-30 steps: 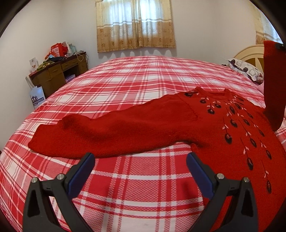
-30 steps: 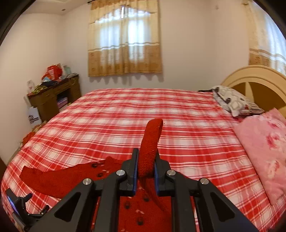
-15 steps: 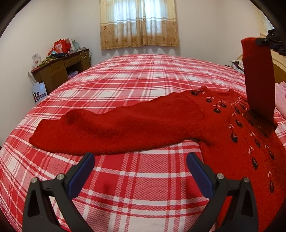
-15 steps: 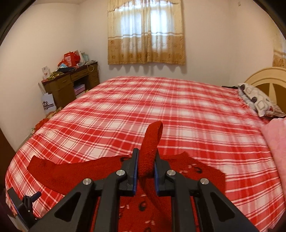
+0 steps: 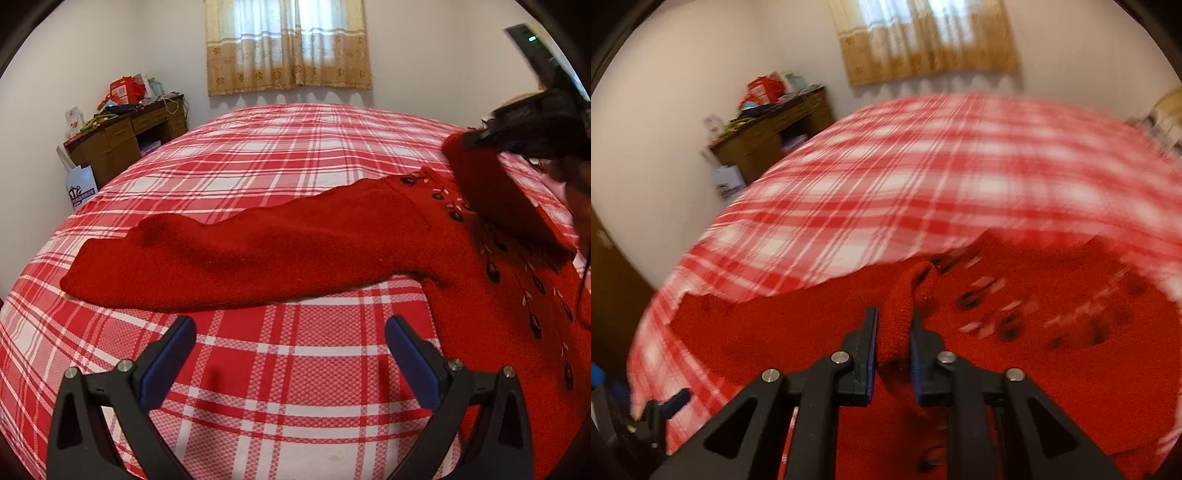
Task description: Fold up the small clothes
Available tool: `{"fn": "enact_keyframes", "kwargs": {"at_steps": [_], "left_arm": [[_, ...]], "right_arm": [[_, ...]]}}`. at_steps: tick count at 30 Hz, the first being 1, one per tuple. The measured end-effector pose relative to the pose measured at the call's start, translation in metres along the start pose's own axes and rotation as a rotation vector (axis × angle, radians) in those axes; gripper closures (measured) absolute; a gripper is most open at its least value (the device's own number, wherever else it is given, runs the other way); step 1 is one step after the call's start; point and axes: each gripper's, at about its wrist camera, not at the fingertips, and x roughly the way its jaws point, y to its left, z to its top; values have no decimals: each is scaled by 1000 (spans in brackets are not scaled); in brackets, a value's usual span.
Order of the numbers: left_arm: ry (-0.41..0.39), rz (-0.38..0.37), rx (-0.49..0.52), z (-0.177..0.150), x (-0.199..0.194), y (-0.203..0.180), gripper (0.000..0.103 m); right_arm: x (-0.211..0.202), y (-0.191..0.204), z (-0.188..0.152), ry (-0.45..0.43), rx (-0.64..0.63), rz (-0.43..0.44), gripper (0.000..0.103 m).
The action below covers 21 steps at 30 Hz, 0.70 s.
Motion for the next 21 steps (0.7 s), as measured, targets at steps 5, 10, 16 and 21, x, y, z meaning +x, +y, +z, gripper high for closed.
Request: {"fn": "enact_keyframes", "kwargs": {"at_steps": [5, 10, 16, 21], "left_arm": [[-1, -4, 40, 4, -7, -7, 0], [2, -55, 74, 16, -12, -18, 0], [39, -171, 62, 41, -2, -37, 6], [80, -234, 41, 64, 21, -66, 20]], "right_arm": [[-20, -9, -26, -8, -46, 41, 38], [-63, -47, -58, -12, -38, -50, 38], [-101, -95, -98, -64, -34, -190, 37], [-108, -115, -124, -86, -31, -194, 37]]}}
